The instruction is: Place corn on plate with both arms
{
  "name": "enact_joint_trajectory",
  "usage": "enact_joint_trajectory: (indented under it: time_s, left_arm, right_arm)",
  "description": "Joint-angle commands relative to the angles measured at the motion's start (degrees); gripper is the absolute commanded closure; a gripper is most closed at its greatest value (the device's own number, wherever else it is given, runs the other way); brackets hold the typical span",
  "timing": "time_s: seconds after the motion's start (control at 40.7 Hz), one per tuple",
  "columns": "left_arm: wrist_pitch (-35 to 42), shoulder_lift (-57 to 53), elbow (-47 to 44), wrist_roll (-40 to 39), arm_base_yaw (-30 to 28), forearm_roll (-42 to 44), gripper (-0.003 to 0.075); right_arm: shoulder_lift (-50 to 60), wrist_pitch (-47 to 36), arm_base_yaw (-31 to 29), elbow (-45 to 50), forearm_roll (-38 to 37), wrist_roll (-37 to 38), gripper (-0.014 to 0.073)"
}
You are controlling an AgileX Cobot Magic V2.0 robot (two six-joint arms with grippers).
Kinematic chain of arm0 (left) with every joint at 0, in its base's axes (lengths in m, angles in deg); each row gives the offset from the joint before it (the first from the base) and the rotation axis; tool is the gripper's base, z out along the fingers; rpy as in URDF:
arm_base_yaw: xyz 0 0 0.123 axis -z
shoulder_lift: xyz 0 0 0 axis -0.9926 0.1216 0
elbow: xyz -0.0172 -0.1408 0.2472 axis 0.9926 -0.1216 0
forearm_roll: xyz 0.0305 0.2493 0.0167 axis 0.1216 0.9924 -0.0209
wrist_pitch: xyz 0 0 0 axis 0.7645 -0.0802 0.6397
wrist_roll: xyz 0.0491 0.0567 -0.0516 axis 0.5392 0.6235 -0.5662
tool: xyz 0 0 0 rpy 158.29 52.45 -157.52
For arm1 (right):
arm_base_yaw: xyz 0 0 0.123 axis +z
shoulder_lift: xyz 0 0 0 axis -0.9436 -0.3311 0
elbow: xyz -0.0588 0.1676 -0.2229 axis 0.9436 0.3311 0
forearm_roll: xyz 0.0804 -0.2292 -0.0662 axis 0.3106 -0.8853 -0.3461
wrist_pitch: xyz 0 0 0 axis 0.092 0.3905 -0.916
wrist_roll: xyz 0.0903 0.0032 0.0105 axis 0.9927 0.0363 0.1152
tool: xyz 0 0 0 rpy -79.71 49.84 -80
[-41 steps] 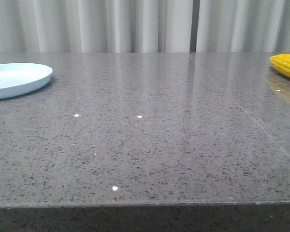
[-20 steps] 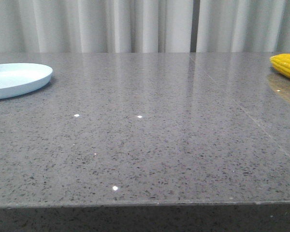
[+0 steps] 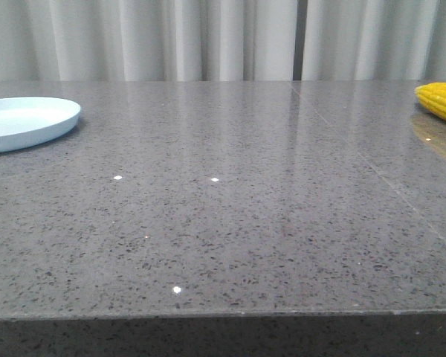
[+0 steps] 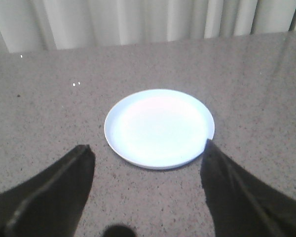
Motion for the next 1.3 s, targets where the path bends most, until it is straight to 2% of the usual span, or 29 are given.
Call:
enact_joint_trajectory:
  time_s: [0.0, 0.098, 0.368, 0.516, 0.687, 0.884, 1.276]
  left_arm:
    - [0.34, 3.34, 2.69, -0.25, -0.03, -0.48, 0.0239]
    - [-2.3, 7.89, 4.51, -0.25, -0.03, 0.02, 0.0239]
    - [-2.72, 23.43, 9.91, -0.25, -0.13, 6.49, 0.024]
    - [-2.72, 32.62, 13.98, -0.25, -3.09, 7.24, 0.024]
    - [-0.9, 41.98, 18.7, 0.61, -8.86, 1.31, 0.024]
    - [-0.74, 52.24, 23.43, 13.84, -13.65, -15.4, 0.024]
    - [0.68, 65.7, 29.97, 14.97, -14.56, -20.5, 0.0241]
  right_arm:
    - [-0.34, -3.4, -0.19, -1.97, -0.85, -0.41, 0.0032]
    - [-0.34, -3.4, -0.19, -1.97, -0.85, -0.41, 0.0032]
    - [-0.34, -3.4, -0.19, -1.97, -0.85, -0.41, 0.0032]
    - [-0.34, -3.4, -0.19, -1.97, -0.85, -0.41, 0.0032]
    - [-0.34, -3.4, -0.19, -1.97, -0.85, -0.41, 0.0032]
    - [-0.34, -3.4, -0.19, -1.97, -0.85, -0.41, 0.0032]
    - [-0.34, -3.4, -0.19, -1.97, -0.85, -0.41, 0.0032]
